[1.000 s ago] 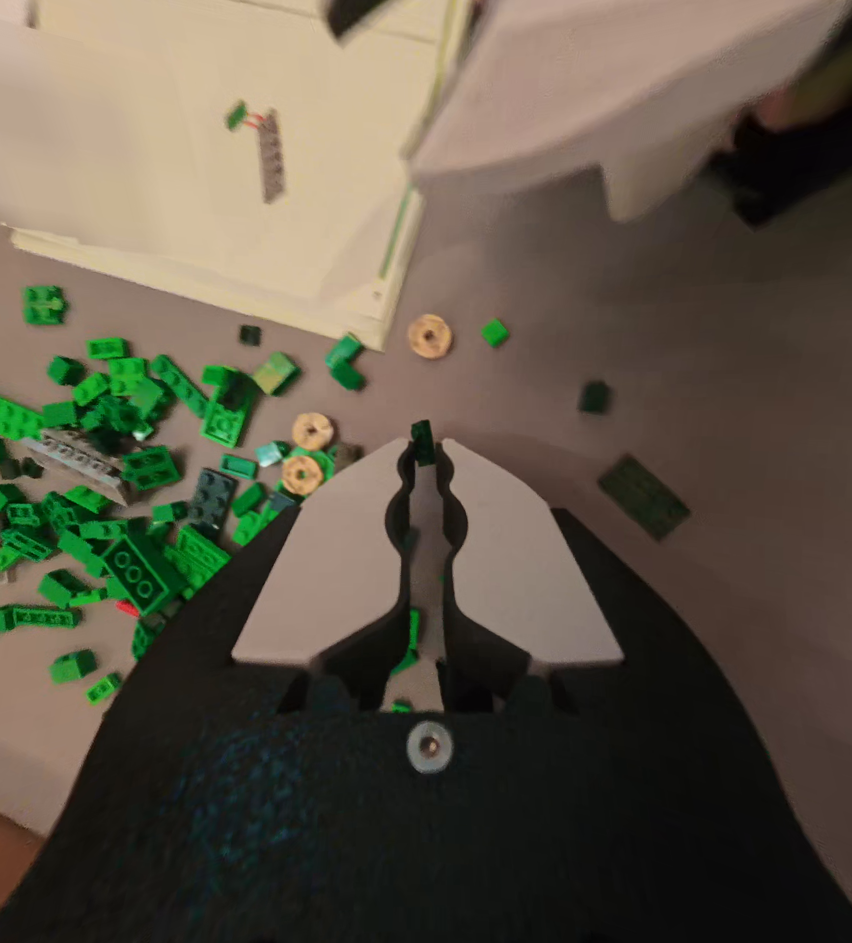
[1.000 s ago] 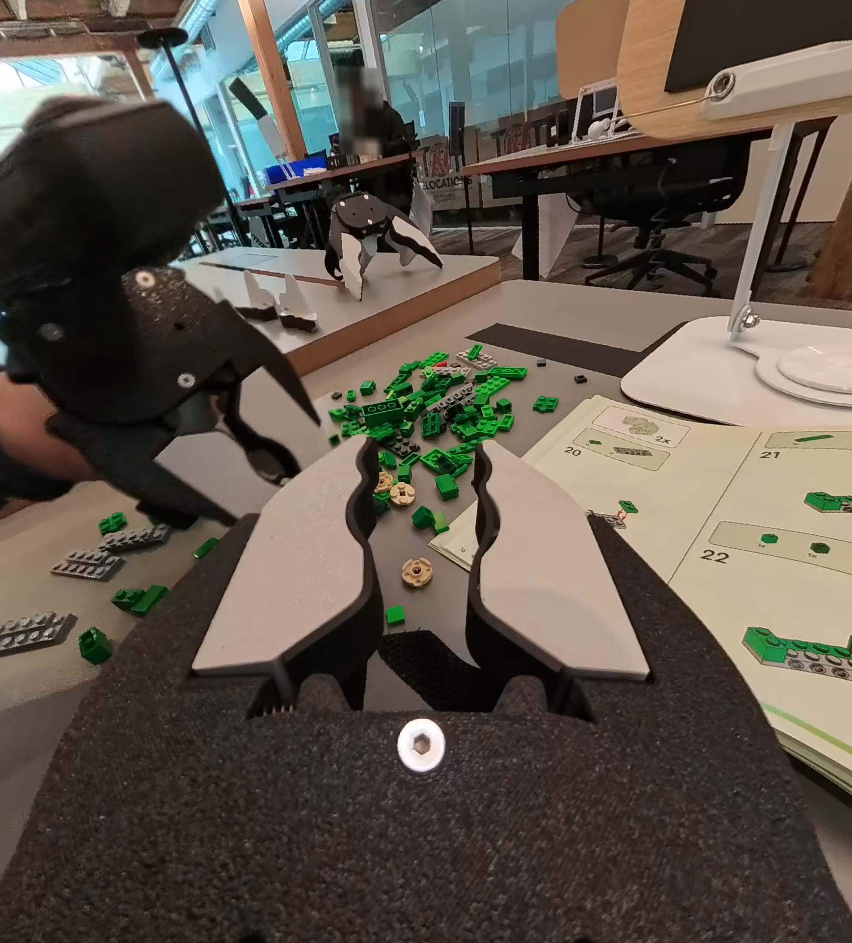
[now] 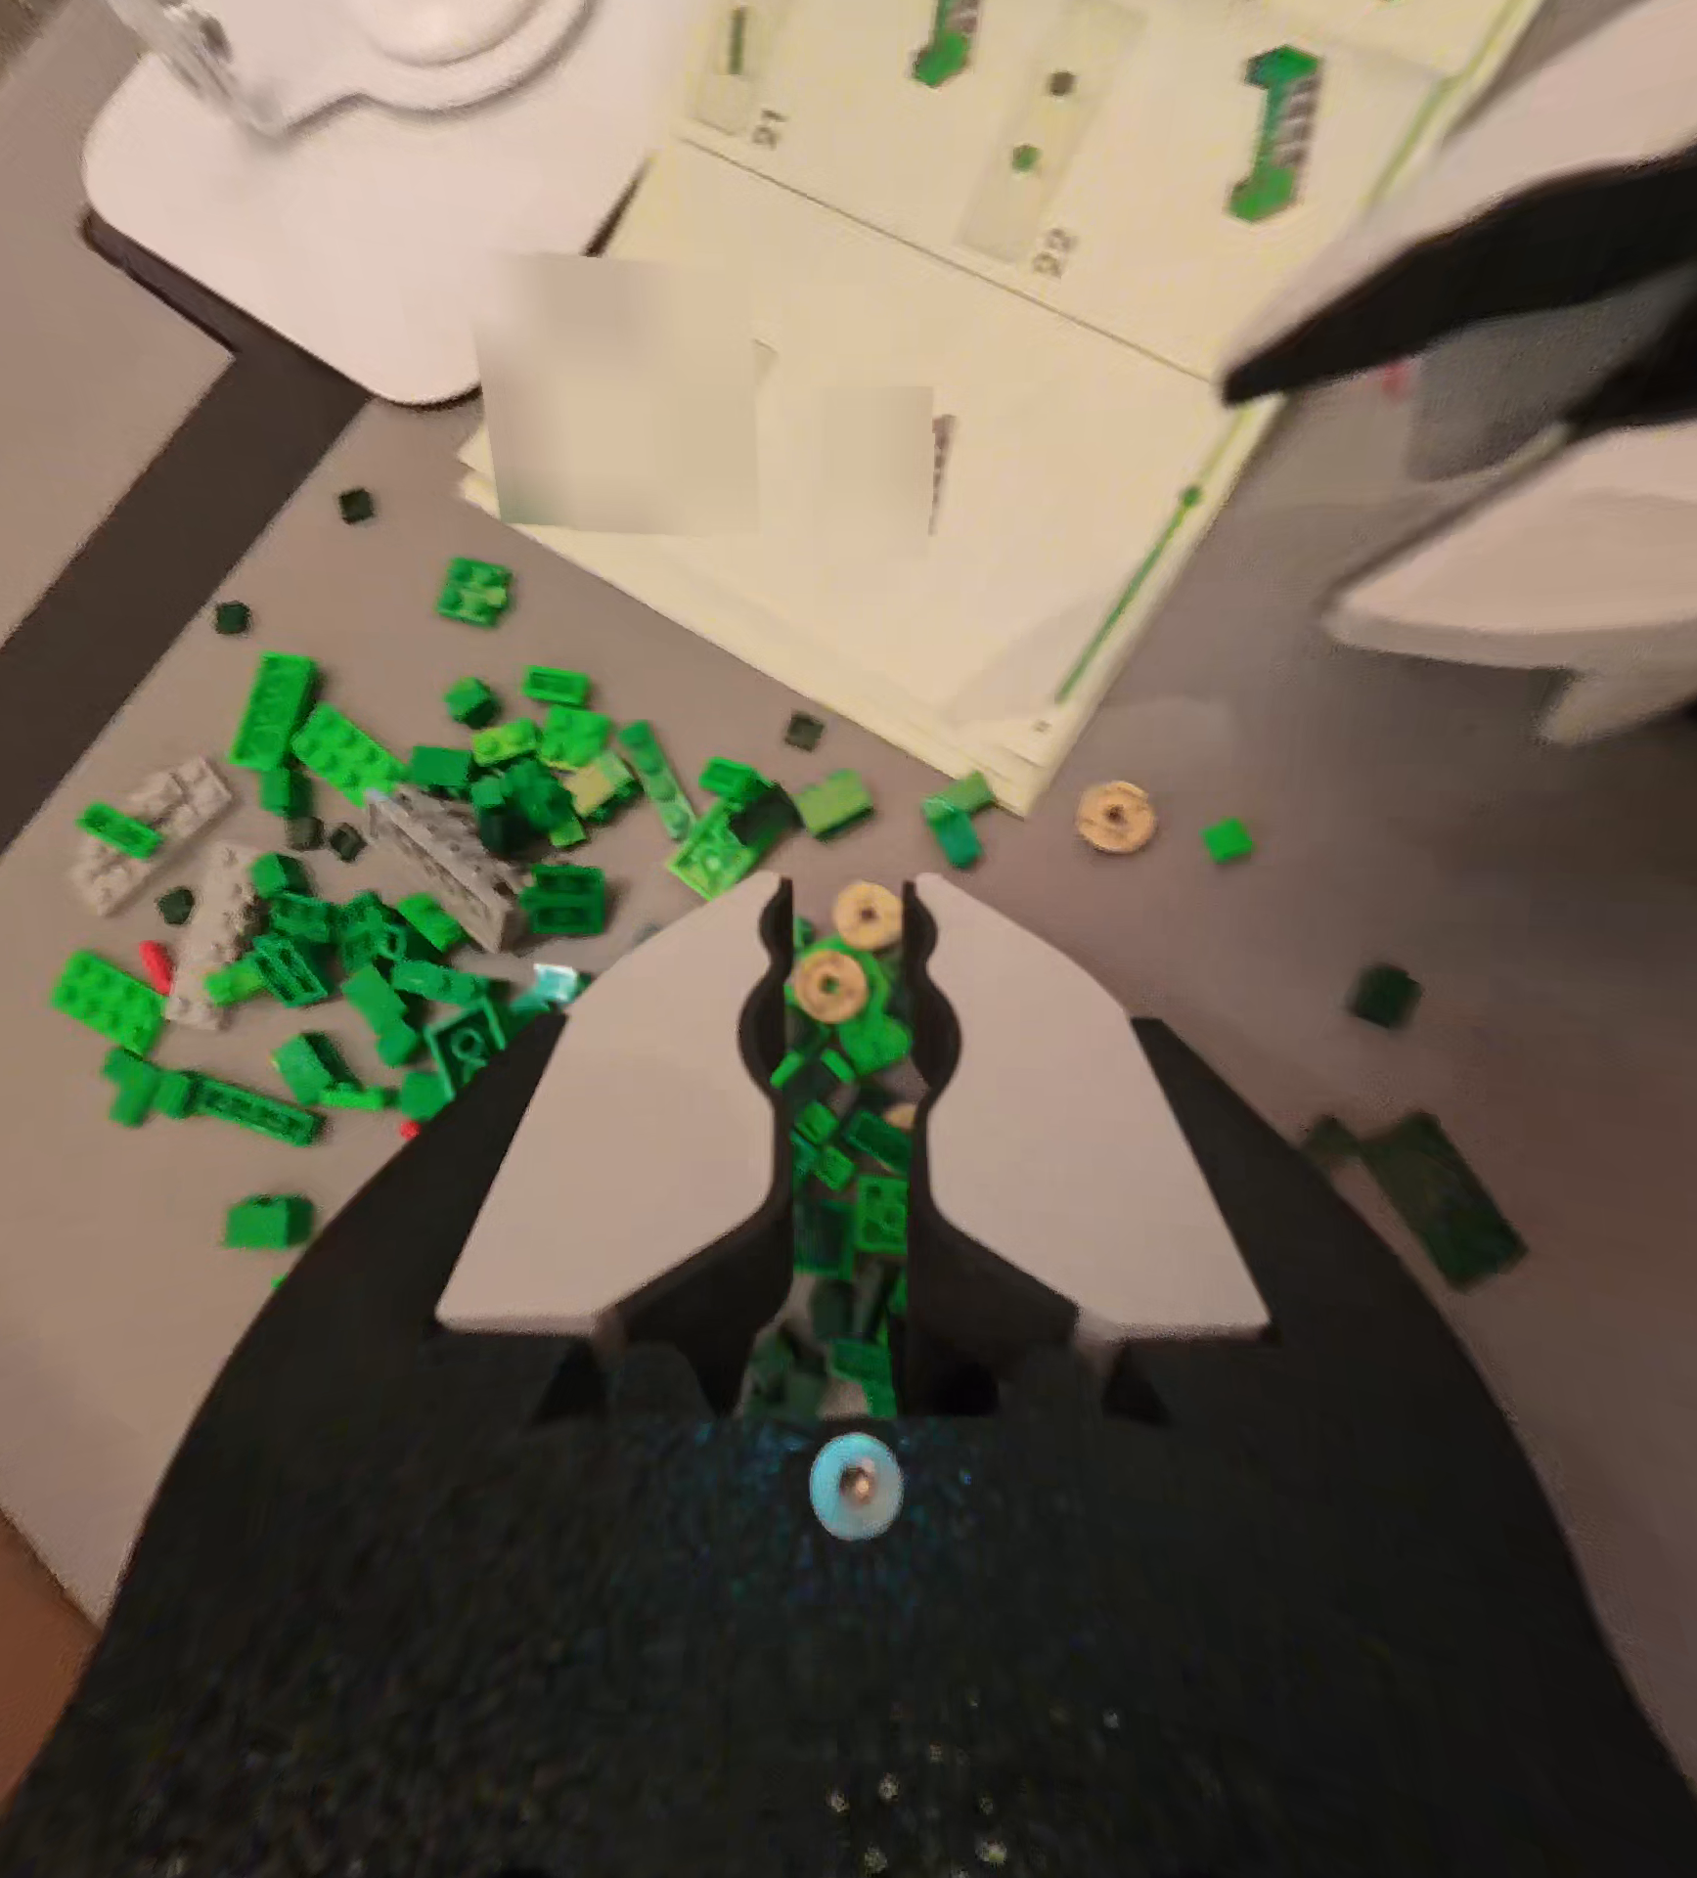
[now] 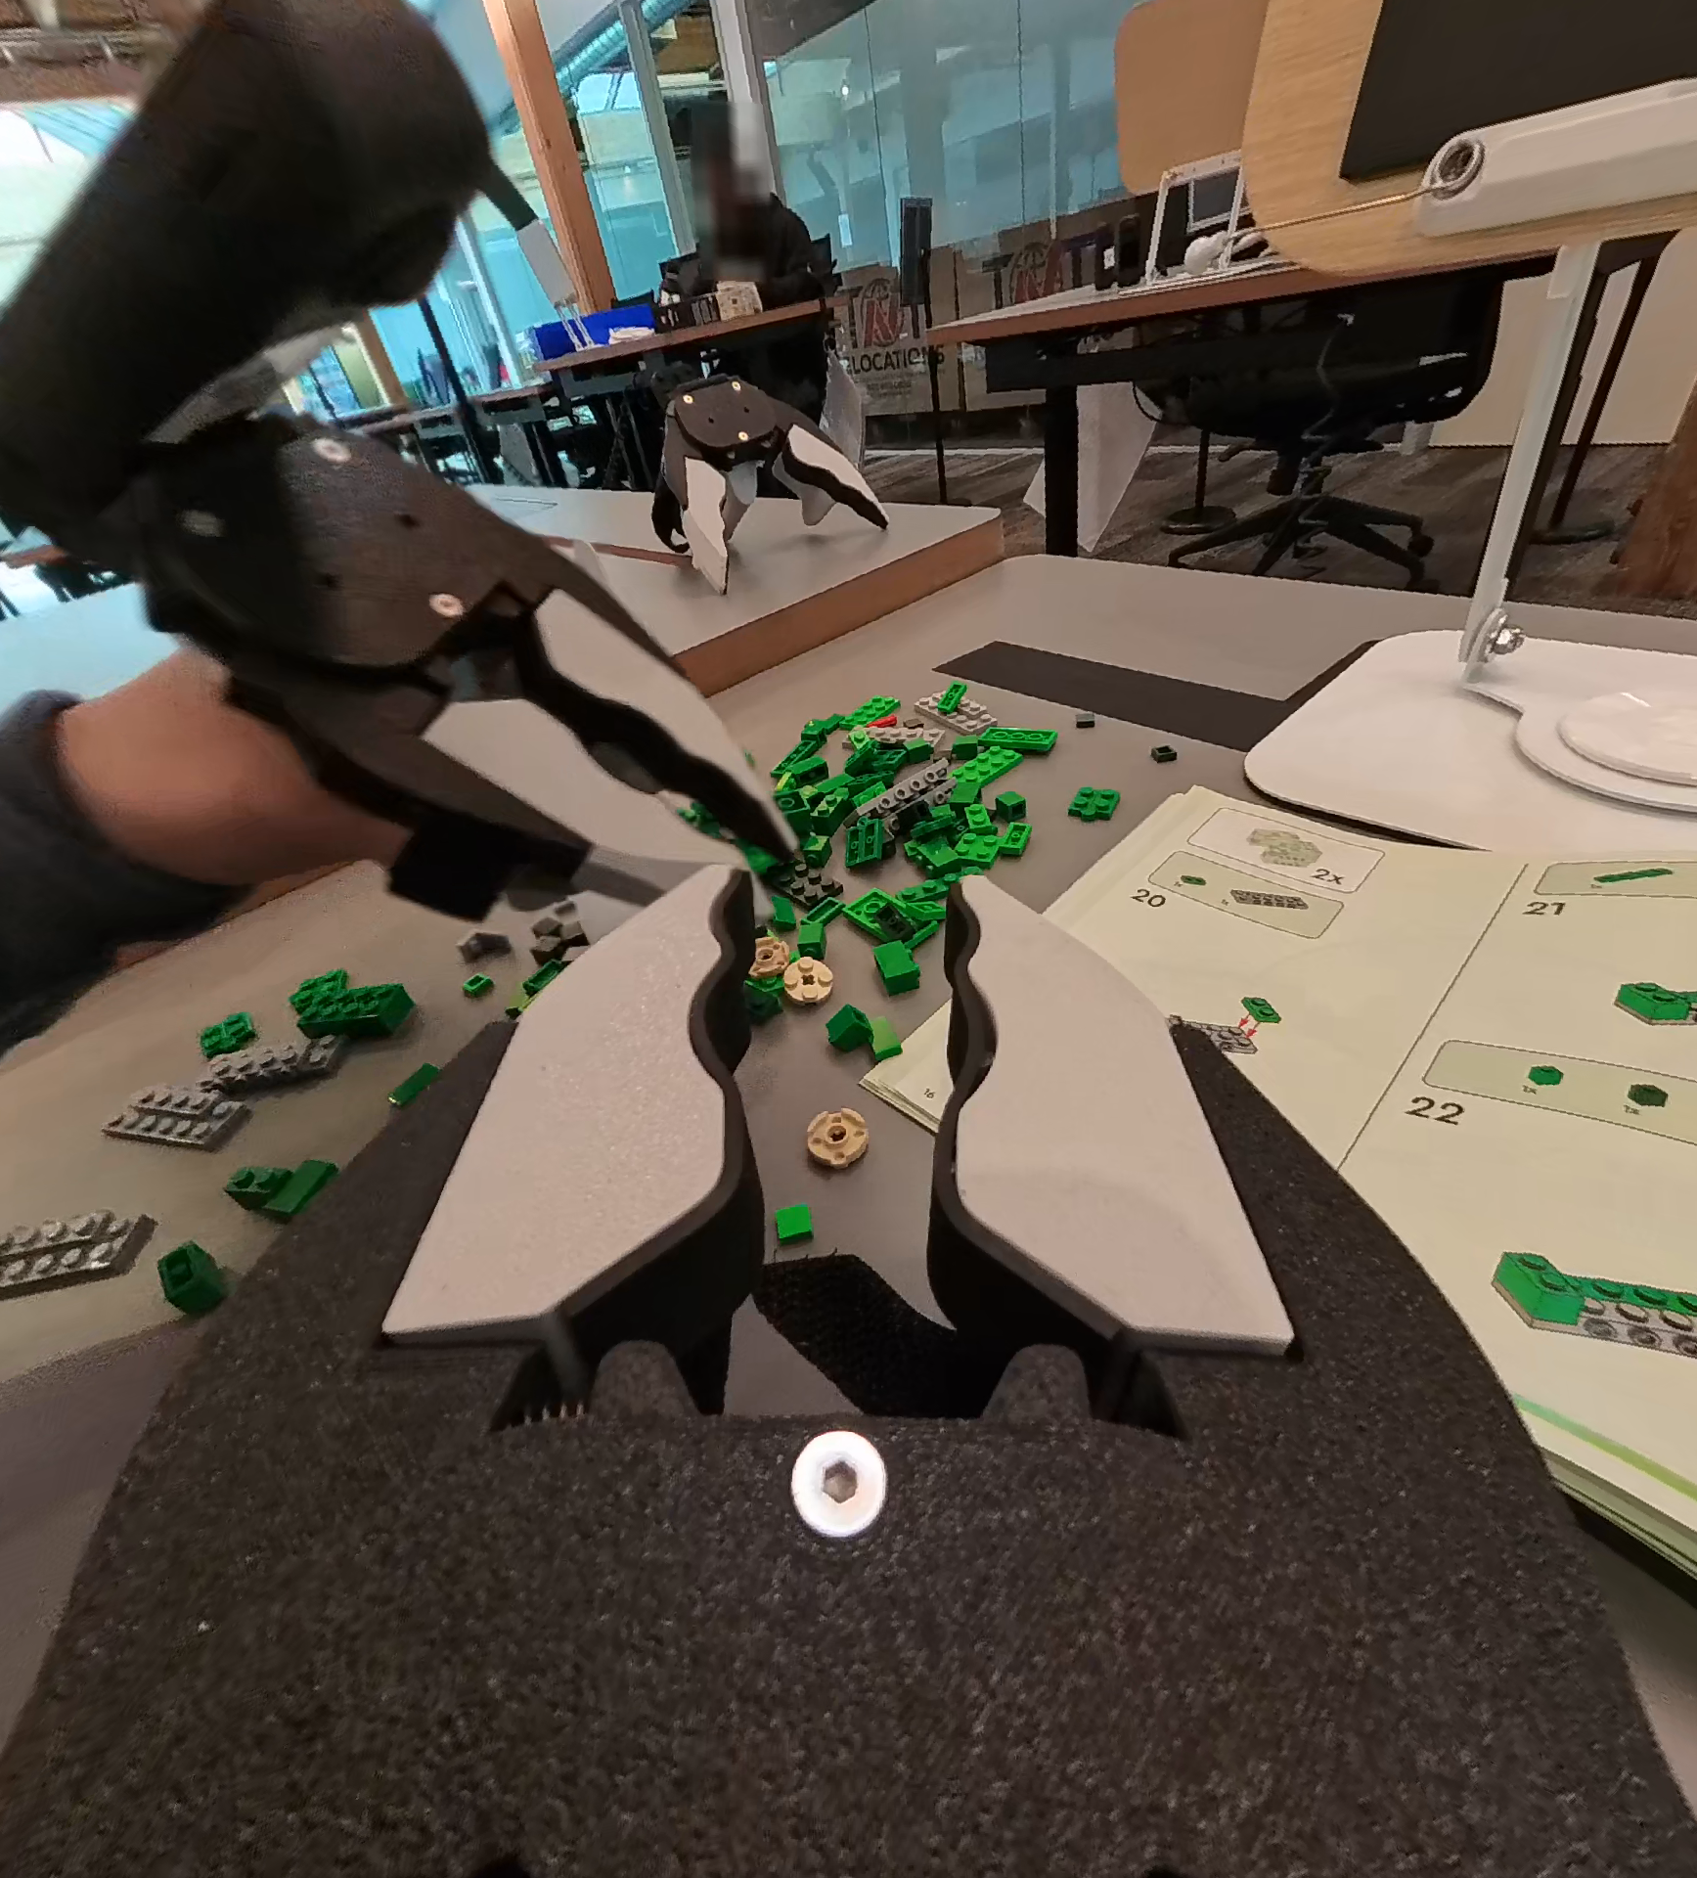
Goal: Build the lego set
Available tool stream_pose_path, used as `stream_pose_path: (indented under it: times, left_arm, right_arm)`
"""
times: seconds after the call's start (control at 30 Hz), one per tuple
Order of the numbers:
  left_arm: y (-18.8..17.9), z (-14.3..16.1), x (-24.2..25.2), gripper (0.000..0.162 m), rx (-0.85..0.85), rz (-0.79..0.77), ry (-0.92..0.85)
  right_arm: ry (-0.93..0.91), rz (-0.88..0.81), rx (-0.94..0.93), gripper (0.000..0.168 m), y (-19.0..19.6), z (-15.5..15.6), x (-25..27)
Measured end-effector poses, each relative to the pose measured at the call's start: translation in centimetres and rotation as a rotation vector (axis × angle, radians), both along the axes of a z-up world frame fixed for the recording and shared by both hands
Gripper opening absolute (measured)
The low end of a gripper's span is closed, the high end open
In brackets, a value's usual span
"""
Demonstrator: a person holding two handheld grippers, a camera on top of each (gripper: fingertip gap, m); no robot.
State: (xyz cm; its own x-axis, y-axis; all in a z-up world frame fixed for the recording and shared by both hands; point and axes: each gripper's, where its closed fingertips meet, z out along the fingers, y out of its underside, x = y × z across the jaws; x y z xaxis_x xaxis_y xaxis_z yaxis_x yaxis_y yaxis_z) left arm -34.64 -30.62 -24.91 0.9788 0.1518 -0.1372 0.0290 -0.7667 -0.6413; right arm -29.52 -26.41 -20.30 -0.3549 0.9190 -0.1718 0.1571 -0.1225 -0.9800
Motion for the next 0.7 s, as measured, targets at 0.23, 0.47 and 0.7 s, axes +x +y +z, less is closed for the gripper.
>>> stream_pose_path:
  times: [0.23,0.47,0.7]
  left_arm:
    - [2.4,-1.9,-1.6,0.010,-0.043,-0.214,0.024]
    - [1.9,-3.0,-2.4,0.014,-0.150,-0.267,0.008]
    - [1.4,-1.8,-1.2,0.000,-0.101,-0.232,0.020]
  right_arm:
    - [0.000,-0.001,0.000,0.035,0.0,0.0,0.0]
    - [-0.004,-0.002,-0.019,0.035,0.2,0.0,-0.1]
    - [0.000,-0.005,-0.011,0.035,0.2,0.1,0.0]
